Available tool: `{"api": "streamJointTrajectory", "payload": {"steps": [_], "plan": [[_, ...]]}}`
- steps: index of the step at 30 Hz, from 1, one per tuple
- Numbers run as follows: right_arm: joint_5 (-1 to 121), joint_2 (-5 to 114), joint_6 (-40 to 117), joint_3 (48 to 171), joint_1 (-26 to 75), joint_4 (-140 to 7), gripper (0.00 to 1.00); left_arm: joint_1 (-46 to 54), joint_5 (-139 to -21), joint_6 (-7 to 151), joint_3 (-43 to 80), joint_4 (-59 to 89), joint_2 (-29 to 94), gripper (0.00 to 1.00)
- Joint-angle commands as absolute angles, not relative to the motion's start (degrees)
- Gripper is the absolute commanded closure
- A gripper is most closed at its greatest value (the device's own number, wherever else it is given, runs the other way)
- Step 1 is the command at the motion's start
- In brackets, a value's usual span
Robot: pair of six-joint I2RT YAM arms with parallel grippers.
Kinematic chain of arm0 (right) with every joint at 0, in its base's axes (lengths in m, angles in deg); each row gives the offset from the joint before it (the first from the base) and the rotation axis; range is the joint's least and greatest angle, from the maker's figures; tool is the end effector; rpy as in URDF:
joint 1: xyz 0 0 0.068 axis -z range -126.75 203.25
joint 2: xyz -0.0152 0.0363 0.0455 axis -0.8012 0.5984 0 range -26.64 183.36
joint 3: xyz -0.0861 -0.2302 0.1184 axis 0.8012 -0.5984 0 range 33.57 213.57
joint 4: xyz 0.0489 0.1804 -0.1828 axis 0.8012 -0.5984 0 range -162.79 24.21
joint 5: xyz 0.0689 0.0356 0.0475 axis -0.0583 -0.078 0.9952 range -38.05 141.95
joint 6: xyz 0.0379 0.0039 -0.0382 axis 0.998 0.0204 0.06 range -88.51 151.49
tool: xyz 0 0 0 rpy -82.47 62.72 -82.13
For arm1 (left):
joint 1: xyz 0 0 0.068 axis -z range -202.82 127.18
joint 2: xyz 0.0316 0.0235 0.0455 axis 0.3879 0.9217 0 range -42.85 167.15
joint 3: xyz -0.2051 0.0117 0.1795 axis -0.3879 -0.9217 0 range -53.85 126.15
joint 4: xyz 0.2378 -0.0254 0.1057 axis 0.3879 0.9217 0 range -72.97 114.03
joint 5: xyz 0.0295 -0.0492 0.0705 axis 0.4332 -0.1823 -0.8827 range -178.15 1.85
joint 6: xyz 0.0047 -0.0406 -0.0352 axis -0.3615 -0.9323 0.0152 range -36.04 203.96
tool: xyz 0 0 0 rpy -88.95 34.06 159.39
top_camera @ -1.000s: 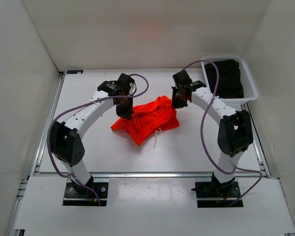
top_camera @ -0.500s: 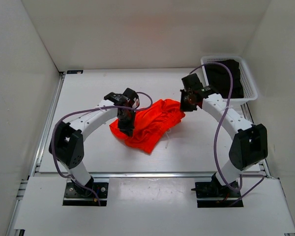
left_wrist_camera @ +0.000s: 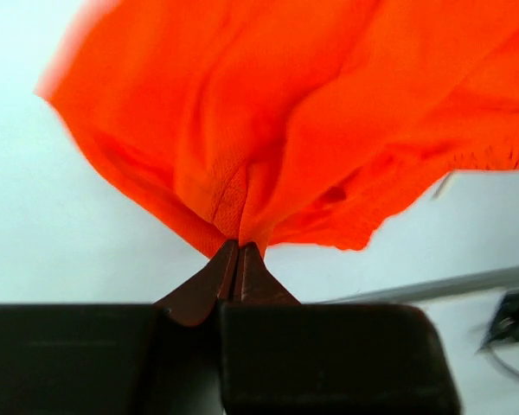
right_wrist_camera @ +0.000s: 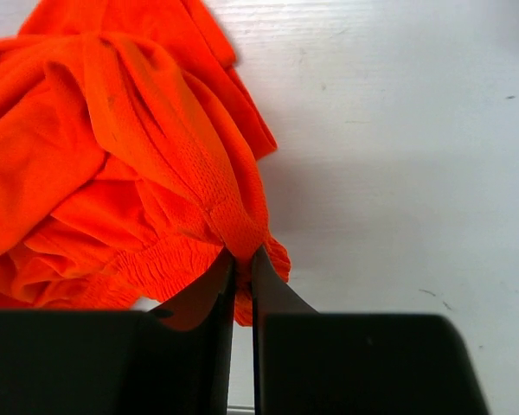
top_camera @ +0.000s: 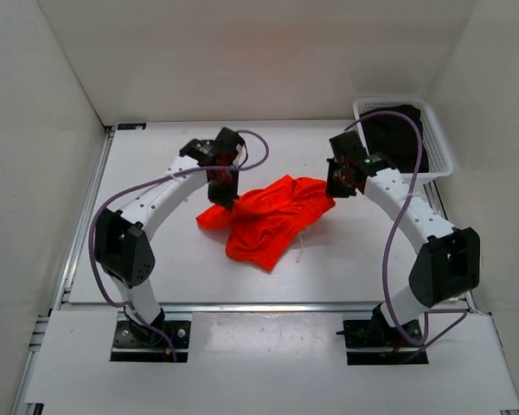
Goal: Fold and stack the shorts
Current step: Flatten the shorts out
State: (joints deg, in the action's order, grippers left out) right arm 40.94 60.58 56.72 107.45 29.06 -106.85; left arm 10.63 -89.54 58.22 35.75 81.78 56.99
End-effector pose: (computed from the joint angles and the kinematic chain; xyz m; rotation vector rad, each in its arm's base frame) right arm 0.2973 0.1261 0.2904 0.1002 2.4967 0.1167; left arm 0.2885 -0.1895 0.2833 0.1904 2.8914 -0.1581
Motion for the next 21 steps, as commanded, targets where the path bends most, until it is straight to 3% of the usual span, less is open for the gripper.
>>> {"api": "streamJointTrajectory", "payload": {"steps": [1,7,9,11,15,20,21], "plan": [[38.24,62.3,52.76,119.58,32.67,-107.97,1.0,5.06,-94.13,59.69,49.79,85.4,58.13,0.9],[39.37,71.27,48.72,154.63,37.6,-115.54,1.0,-6.9,-84.92,61.63,84.0,93.04,67.71,0.9],[40.6,71.27,46.61,163.54,37.6,-115.54,1.0,-11.38,-81.84,60.06,85.99,89.38,65.19,0.9],[40.61,68.57,45.65,164.7,37.6,-115.54,1.0,-14.98,-79.46,58.39,79.1,85.17,58.43,0.9],[40.0,56.71,43.36,148.93,34.71,-108.01,1.0,-17.2,-78.75,57.85,64.91,76.98,47.52,0.9],[40.96,34.04,49.57,108.69,29.0,-99.73,1.0,-17.2,-80.68,56.46,43.49,75.92,34.54,0.9],[40.96,30.61,51.94,102.71,28.12,-99.2,1.0,-17.2,-80.68,54.8,33.35,74.87,32.15,0.9]]}}
